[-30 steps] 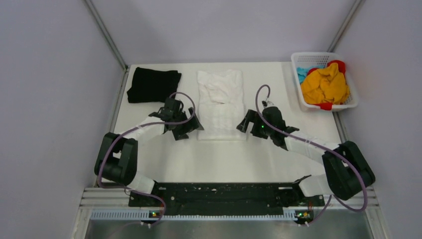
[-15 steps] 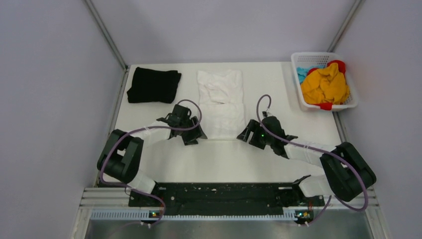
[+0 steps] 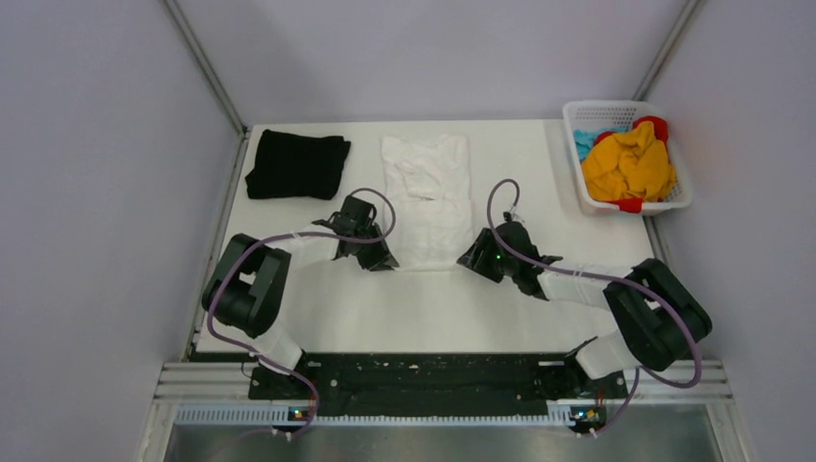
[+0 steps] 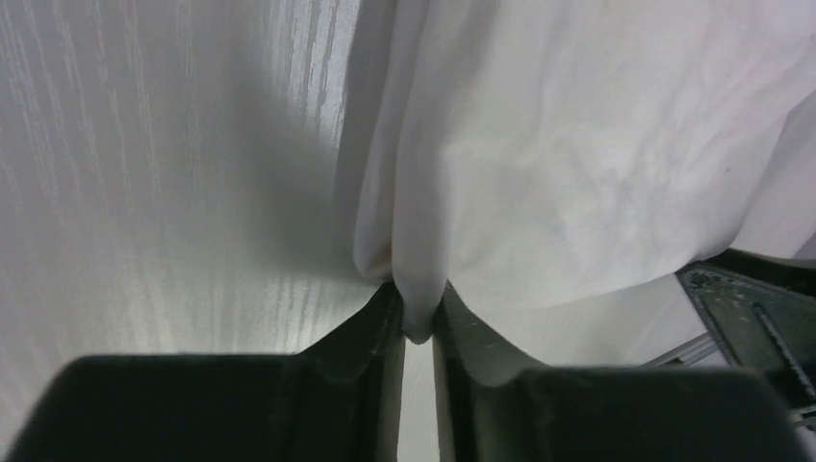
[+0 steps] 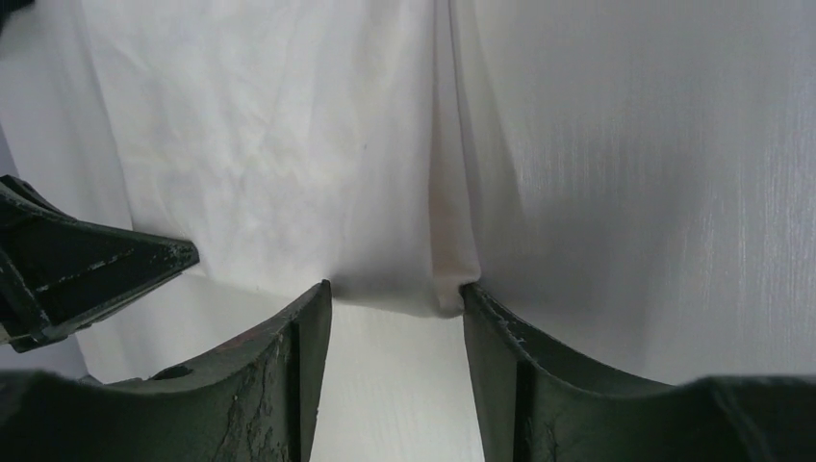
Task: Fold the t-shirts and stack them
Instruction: Grab one side of the 2/3 rectangular tshirt with both arms, then fold the long partially folded tshirt into a neat square
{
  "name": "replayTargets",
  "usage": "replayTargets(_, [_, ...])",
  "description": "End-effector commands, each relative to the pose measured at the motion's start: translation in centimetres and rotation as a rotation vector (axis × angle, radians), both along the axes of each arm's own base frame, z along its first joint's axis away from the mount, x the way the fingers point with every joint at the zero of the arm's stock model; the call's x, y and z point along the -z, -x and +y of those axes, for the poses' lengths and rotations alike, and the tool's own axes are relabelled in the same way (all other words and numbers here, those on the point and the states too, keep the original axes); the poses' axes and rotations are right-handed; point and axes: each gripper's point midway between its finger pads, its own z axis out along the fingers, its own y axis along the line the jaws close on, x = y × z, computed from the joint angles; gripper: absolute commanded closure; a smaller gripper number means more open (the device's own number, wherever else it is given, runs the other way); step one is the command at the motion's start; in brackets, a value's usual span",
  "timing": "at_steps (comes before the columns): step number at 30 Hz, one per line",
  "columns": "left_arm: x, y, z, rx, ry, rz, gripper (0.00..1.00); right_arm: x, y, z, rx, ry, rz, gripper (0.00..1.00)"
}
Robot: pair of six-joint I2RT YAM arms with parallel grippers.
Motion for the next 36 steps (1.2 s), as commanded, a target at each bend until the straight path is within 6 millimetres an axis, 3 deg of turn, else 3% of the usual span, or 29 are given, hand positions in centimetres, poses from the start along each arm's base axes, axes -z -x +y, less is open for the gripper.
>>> replayTargets(1, [2.7,-0.2,1.3,-0.012,-0.1,0.031,0.91,3.2,0.9,-1.9,0.047,0.125,0.081,0.53])
replayTargets(2, [2.9,-0.1,1.3,-0.009,-0.104,0.038,1.0,3.3,0.9,-1.8,0.047,0.126,0.083,0.61])
replayTargets(4, [3.0,0.1,1.4,-0.004,-0.108,0.041,1.0,3.1,1.0,-1.6,0.03,0.111,0.076,0.85])
replayTargets(6, [2.6,0.6,1.5,0.005,-0.099,0.035,1.0,2.4,1.5,-0.7,-0.027,0.087,0.053,1.0])
replayTargets(10, [1.1,2.9,2.1,0.014,-0.089,-0.007,1.0,0.9,4.1,0.7,-0.159,0.09,0.027,1.0])
replayTargets(16, [-2.1,8.7,3.2,0.052,-0.133,-0.101,1.0,-1.4,10.7,1.0,-0.296,0.058,0.048,1.0])
replayTargets(21, [-6.4,12.4,4.0,0.077,-0.108,-0.178,1.0,-7.2,15.8,3.2,-0.494,-0.11,-0.018,1.0])
replayTargets(24, [-9.8,13.9,4.3,0.089,-0.014,-0.28,1.0,-9.8,17.9,3.3,-0.548,-0.179,-0.031,1.0])
replayTargets(30, [-14.3,13.5,5.2,0.048,0.045,-0.434,1.0,-13.9,17.8,3.6,-0.559,-0.248,-0.119,1.0])
replayTargets(36, [-16.7,8.8,4.5,-0.036,-0.012,-0.558,1.0,-16.1,13.7,2.7,-0.412,-0.144,-0.242,1.0])
